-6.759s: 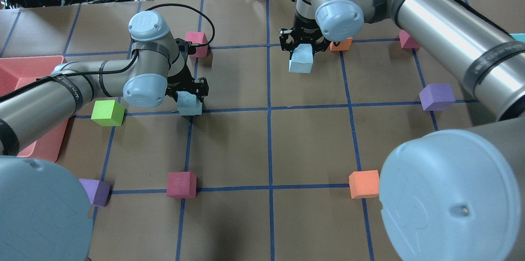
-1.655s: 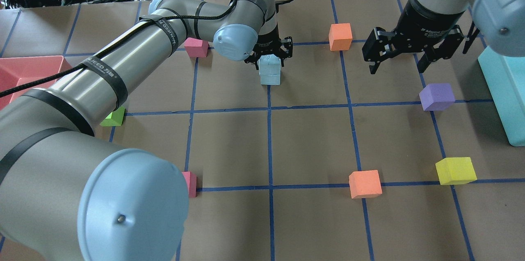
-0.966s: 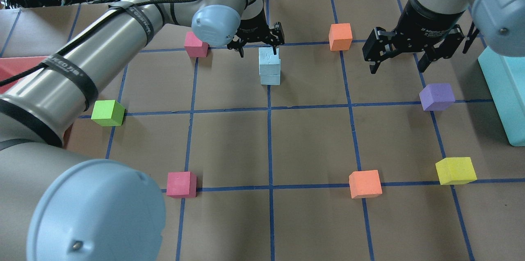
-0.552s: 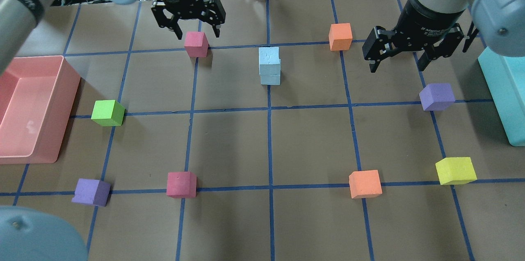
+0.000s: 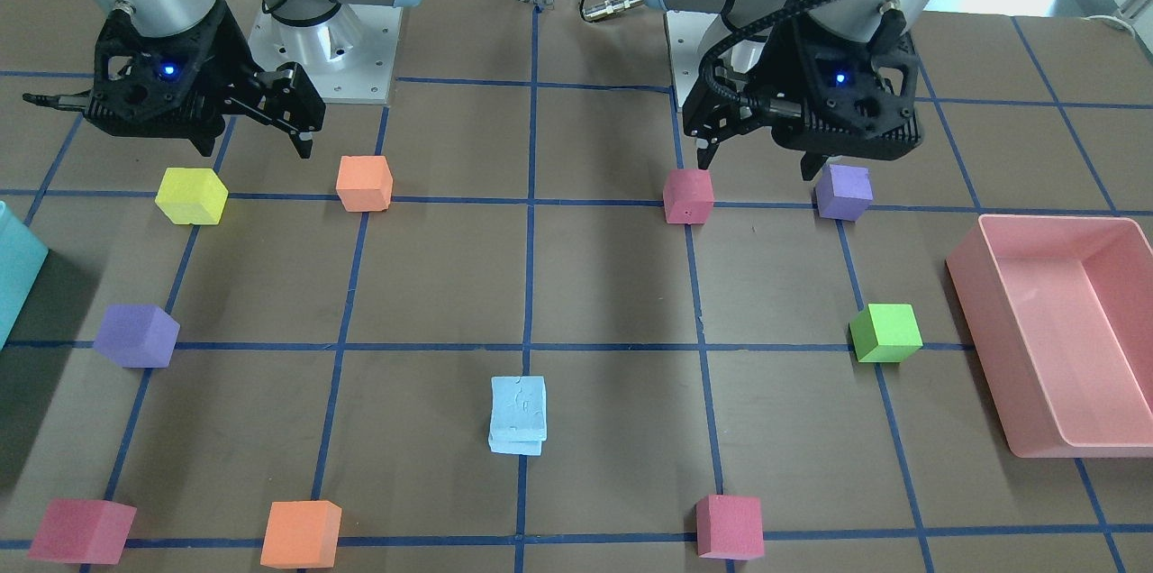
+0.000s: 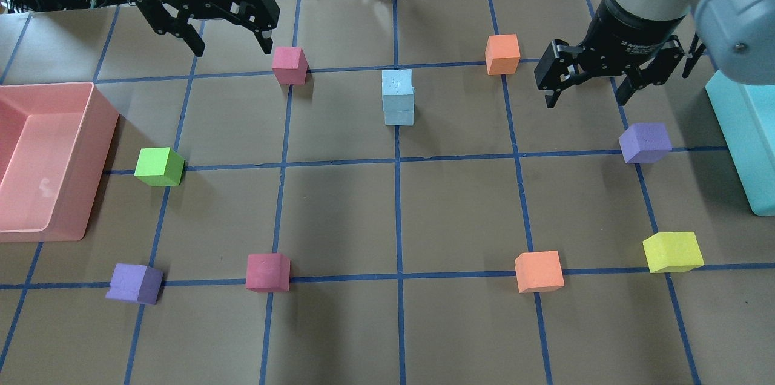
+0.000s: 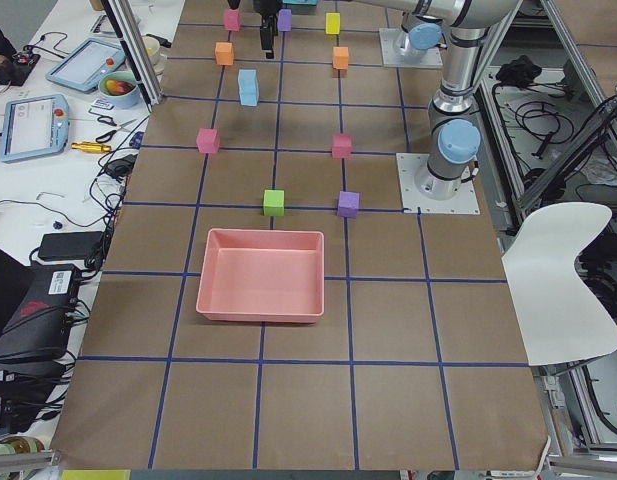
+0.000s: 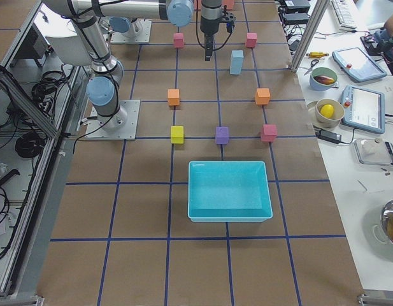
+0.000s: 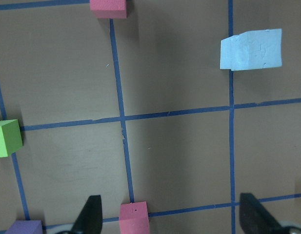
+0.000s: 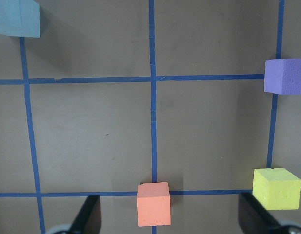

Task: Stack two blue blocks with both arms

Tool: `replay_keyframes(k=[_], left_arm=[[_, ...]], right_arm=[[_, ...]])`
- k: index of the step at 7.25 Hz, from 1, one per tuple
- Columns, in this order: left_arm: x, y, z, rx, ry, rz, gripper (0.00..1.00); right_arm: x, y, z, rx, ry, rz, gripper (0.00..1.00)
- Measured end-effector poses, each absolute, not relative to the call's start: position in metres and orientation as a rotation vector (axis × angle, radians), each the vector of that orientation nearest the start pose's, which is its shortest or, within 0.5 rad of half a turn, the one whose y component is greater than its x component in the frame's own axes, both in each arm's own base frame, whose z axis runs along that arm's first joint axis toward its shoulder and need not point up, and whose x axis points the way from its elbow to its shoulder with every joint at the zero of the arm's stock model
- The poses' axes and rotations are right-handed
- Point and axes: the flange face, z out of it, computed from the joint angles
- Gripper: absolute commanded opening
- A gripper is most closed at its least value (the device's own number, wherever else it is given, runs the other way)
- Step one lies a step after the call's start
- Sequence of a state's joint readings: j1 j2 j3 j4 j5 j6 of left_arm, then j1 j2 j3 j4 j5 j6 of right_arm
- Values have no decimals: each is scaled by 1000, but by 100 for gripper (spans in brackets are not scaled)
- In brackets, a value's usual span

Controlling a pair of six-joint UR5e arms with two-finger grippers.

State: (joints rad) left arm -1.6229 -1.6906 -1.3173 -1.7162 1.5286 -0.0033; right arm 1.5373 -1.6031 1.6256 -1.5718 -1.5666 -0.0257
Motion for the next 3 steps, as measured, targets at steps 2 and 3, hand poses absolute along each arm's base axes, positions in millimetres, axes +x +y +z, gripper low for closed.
replay_keyframes(k=[2,3], left_arm=[[-153,-521,529,34,3163,7,100],[-151,-521,529,24,3162,-31,100]], right_arm=[[117,-480,477,12,3136,31,100],[117,-481,477,11,3136,31,100]])
